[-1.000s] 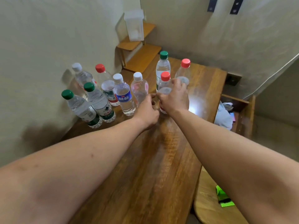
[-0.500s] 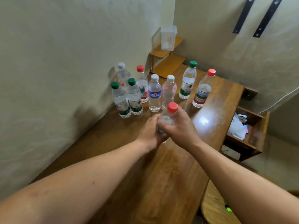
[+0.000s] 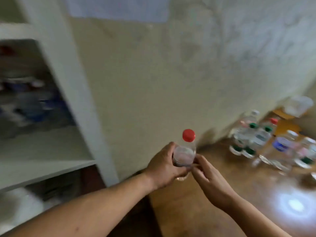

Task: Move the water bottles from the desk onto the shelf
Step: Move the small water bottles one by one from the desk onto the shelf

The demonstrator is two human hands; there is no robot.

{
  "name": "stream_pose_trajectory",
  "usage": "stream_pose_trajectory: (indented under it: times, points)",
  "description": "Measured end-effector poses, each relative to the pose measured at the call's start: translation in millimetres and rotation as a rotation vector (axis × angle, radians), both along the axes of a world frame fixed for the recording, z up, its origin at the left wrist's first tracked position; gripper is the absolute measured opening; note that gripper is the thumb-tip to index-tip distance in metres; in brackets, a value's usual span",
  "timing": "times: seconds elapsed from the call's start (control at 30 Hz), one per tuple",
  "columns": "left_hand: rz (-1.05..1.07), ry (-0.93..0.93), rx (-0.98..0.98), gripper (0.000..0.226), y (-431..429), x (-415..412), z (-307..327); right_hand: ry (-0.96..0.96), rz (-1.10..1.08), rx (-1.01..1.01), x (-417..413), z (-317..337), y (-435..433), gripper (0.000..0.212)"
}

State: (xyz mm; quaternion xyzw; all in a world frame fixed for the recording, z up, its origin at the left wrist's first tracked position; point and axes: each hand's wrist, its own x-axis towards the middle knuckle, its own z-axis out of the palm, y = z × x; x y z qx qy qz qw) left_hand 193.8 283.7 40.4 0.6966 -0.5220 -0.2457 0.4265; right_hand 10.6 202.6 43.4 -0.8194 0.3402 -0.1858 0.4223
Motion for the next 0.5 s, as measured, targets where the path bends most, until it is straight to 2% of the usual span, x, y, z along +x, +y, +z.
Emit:
stream_pose_trajectory:
  times: [0.17, 0.33, 0.5]
  points:
    - [0.187, -0.040, -0.007, 0.056, 144.0, 108.4, 27.3, 0.100, 0.295, -0.049, 135.4, 13.7, 104.7, 0.047]
    - [0.455, -0.145, -0.042, 0.052, 248.6, 193.4, 46.5, 0.011, 0.436, -0.083, 263.4, 16.2, 190.8, 0.040]
    - [0.694, -0.141, -0.085, 0.061, 292.6, 269.9, 35.3, 0.012, 0.494, -0.110, 372.8, 21.7, 233.0, 0.038]
